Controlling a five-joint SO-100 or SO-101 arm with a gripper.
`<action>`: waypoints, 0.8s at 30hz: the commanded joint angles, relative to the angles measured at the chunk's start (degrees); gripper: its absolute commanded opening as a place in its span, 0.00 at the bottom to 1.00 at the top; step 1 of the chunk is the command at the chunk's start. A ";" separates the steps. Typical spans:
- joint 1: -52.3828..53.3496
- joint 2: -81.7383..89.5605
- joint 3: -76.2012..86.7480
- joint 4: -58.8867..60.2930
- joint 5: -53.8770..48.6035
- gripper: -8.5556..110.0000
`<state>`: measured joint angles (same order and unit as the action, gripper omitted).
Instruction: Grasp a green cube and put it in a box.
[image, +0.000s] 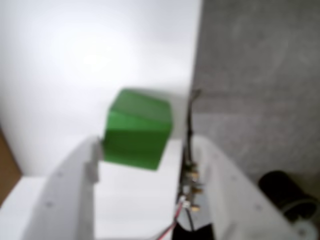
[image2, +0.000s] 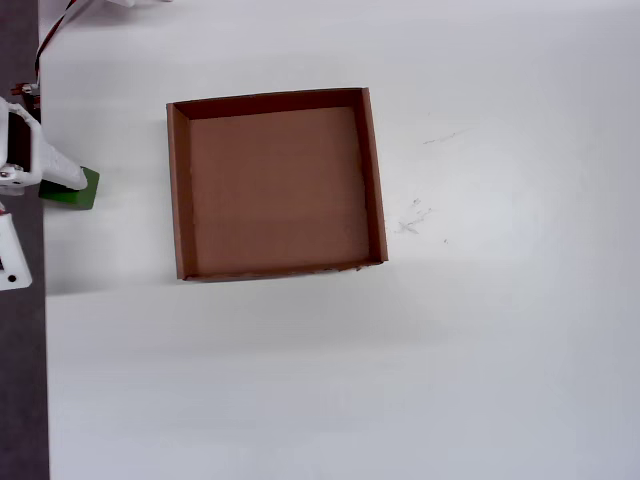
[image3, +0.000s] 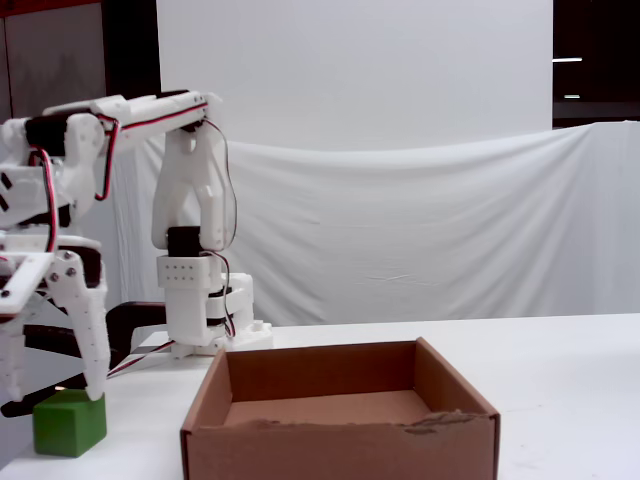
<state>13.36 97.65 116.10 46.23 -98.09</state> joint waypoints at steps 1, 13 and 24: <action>0.26 2.29 -2.46 -0.18 -0.70 0.34; 1.14 0.18 -3.25 -0.88 -1.05 0.35; 1.14 -2.55 -3.25 -3.25 -1.14 0.35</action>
<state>14.68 94.83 115.58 43.77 -98.09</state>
